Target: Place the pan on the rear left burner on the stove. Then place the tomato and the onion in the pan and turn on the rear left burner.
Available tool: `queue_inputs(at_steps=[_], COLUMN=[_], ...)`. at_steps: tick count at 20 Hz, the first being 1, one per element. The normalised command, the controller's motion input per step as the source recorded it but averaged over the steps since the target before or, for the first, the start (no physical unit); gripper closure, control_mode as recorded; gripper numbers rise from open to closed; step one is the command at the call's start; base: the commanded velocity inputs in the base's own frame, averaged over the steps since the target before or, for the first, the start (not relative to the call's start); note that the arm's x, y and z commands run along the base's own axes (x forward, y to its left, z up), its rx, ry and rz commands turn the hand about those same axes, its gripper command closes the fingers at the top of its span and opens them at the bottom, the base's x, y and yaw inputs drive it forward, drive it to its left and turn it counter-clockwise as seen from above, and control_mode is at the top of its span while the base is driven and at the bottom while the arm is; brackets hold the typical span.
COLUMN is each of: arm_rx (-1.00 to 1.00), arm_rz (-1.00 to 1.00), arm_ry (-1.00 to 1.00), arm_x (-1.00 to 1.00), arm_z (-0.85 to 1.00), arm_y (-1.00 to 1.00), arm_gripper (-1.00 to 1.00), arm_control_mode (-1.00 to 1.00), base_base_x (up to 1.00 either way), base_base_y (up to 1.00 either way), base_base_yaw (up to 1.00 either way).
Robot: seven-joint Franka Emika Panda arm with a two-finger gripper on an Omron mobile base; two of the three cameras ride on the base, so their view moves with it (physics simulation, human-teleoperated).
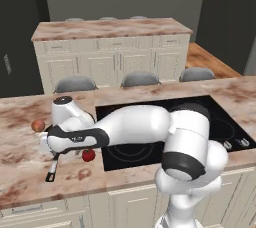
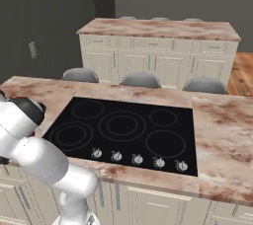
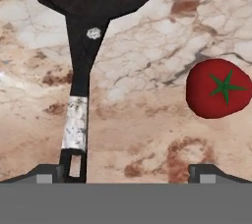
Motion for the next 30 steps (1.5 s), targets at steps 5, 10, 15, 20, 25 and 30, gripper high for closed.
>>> queue_inputs(at_steps=[5, 10, 15, 20, 25, 30], arm_rx=[0.00, 0.00, -0.01, -0.02, -0.02, -0.01], arm_rz=[-0.01, -0.02, -0.06, -0.07, -0.05, -0.04], arm_ry=[0.04, 0.00, 0.03, 0.05, 0.03, 0.03], arm_x=[0.07, 0.11, 0.06, 0.00, 0.04, 0.12], arm_z=[-0.19, -0.06, -0.12, -0.18, -0.14, -0.16], arm_y=[0.27, 0.25, 0.18, 0.04, 0.02, 0.06], arm_gripper=[-1.00, -1.00, -1.00, -1.00, -1.00, -1.00], arm_control_mode=[-1.00, -1.00, -1.00, -1.00, -1.00, -1.00], base_base_x=[0.00, 0.00, 0.00, 0.00, 0.00, 0.00], base_base_y=[0.00, 0.00, 0.00, 0.00, 0.00, 0.00], base_base_yaw=[0.00, 0.00, 0.00, 0.00, 0.00, 0.00])
